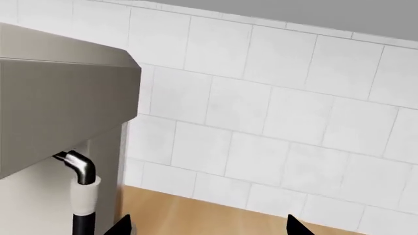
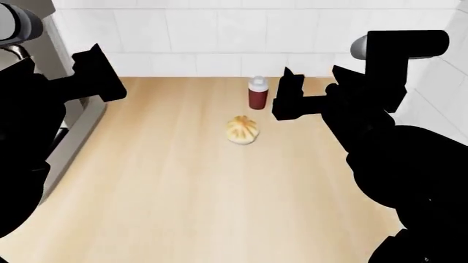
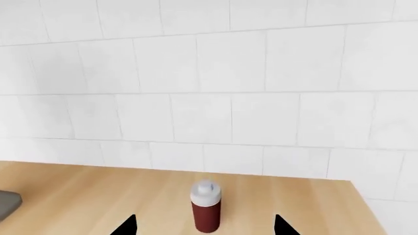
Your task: Pick the dumpling from the counter and place it in the cabinet.
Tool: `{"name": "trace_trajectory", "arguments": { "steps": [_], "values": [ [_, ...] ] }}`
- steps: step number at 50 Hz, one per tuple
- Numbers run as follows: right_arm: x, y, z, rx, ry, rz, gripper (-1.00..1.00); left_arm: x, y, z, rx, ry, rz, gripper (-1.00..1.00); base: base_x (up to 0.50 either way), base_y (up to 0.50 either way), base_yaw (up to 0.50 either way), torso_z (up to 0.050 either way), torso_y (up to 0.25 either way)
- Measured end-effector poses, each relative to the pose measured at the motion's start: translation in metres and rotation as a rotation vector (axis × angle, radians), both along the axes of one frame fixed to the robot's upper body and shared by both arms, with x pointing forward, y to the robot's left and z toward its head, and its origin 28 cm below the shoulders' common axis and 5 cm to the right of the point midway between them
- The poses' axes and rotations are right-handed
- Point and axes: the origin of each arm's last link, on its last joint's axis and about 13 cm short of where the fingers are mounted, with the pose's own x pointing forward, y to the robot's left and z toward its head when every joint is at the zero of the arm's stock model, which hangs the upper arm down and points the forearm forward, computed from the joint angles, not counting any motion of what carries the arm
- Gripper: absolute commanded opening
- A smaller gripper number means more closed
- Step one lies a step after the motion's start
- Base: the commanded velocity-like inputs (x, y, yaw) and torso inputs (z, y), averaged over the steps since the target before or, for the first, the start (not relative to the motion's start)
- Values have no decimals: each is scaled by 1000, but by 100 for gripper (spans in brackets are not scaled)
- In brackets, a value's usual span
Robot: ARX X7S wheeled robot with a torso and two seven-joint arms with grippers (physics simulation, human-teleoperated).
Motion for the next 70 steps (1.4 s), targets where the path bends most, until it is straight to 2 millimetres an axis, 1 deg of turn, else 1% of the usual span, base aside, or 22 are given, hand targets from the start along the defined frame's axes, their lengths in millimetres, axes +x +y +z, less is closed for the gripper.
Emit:
{"name": "trace_trajectory", "arguments": {
  "steps": [8,29,37,49,61,70],
  "values": [
    [0,0,0,0,0,1,100,0,0,0,0,1,0,100,332,24,0,0,1],
    [0,0,0,-3,3,3,100,0,0,0,1,1,-1,100,0,0,0,0,0],
    [0,1,4,-48,20,52,100,0,0,0,3,0,-1,100,0,0,0,0,0],
    [3,3,12,-97,128,159,100,0,0,1,3,-1,-2,100,0,0,0,0,0],
    [9,4,11,-93,278,209,100,0,0,1,2,-1,-3,100,0,0,0,0,0],
    [12,4,8,-103,347,230,100,-1,0,1,1,-1,-4,100,0,0,0,0,0]
  ]
}}
